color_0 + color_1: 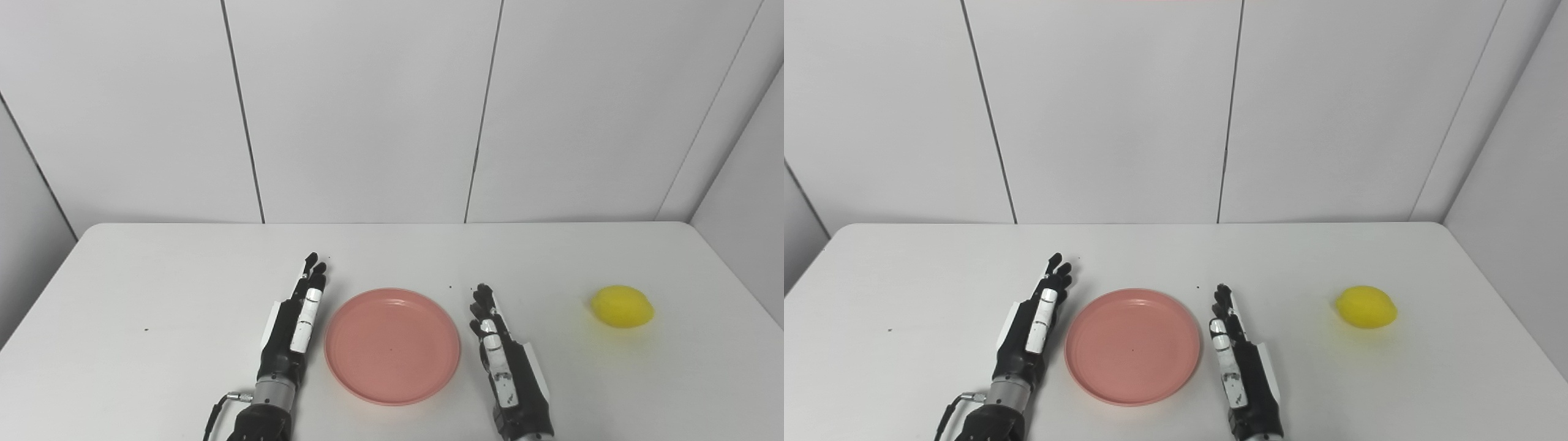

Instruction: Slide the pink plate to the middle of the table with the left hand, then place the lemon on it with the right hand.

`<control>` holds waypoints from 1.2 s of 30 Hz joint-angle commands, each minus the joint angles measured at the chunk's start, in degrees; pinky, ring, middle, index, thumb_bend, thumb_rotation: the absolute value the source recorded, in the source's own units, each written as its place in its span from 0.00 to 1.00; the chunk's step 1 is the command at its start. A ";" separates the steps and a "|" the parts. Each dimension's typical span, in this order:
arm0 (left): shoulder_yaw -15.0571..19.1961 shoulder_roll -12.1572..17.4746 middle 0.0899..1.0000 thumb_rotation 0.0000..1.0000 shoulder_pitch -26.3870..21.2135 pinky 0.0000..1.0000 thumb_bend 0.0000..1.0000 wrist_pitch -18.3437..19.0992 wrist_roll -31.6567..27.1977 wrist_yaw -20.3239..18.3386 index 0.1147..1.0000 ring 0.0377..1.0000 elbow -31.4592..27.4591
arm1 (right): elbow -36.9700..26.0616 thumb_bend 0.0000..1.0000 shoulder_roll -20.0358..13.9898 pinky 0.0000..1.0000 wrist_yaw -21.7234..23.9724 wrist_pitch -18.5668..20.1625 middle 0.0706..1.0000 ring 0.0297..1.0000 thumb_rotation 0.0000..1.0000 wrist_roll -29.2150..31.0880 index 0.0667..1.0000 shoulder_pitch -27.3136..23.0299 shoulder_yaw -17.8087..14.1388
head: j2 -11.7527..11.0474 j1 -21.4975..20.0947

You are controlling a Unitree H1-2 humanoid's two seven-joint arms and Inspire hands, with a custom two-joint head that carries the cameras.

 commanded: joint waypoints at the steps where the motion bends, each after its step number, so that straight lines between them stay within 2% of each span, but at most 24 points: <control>1: 0.41 -0.12 0.94 1.00 -0.47 0.97 0.66 -2.54 -1.24 -0.27 0.95 0.95 1.36 | -2.95 0.75 0.87 1.00 -1.77 -1.01 0.97 0.98 1.00 -1.73 0.97 -1.26 -0.71 | 0.06 -0.09; 5: 0.37 0.37 0.96 1.00 -0.69 0.99 0.68 -2.61 -2.68 -1.62 0.97 0.96 1.66 | -4.25 0.76 -0.16 1.00 -2.66 -0.03 0.96 0.96 1.00 -3.24 0.96 -1.56 -1.93 | 0.00 -0.42; 9: 0.75 0.33 0.96 1.00 -0.77 0.99 0.65 -2.38 -3.96 -2.24 0.97 0.96 1.66 | -6.27 0.79 -0.93 1.00 -2.69 1.79 0.99 1.00 1.00 -3.38 0.99 -1.94 -3.20 | -0.09 -0.87; 12: 1.02 0.41 0.95 1.00 -0.75 0.97 0.66 -2.37 -5.08 -2.91 0.96 0.96 1.72 | -7.49 0.78 -1.37 1.00 -4.56 1.50 0.98 1.00 0.97 -5.34 0.97 -2.60 -5.20 | -0.20 -1.60; 16: 1.28 0.49 0.96 1.00 -0.78 0.97 0.66 -2.18 -7.17 -4.25 0.97 0.96 1.89 | -7.47 0.73 -1.97 1.00 -7.28 -0.79 0.96 0.98 0.92 -7.99 0.95 -3.79 -7.49 | -0.39 -2.13; 22: 1.78 0.02 0.94 1.00 -0.66 0.92 0.64 -1.81 -9.38 -4.74 0.94 0.93 1.73 | -7.69 0.74 -4.07 0.98 -9.79 -0.04 0.95 0.96 0.89 -11.66 0.95 -4.99 -9.58 | -0.89 -4.08; 25: 1.39 0.72 0.94 1.00 -0.87 0.92 0.65 -2.23 -9.38 -5.36 0.94 0.93 2.02 | -8.04 0.72 -4.99 0.97 -10.49 0.69 0.95 0.95 0.82 -13.22 0.95 -5.59 -10.50 | -1.12 -5.30; 30: 1.29 1.71 0.96 1.00 -0.99 0.95 0.67 -2.01 -10.36 -7.09 0.97 0.95 2.52 | -8.42 0.74 -5.72 0.93 -12.31 3.08 0.92 0.93 0.77 -17.72 0.93 -6.11 -11.72 | -1.63 -7.71; 36: 1.92 2.61 0.96 1.00 -1.13 0.97 0.68 -0.69 -11.58 -8.42 0.98 0.96 2.52 | -8.13 0.75 -6.03 0.91 -13.61 4.00 0.91 0.92 0.61 -20.85 0.92 -6.63 -12.59 | -2.23 -11.77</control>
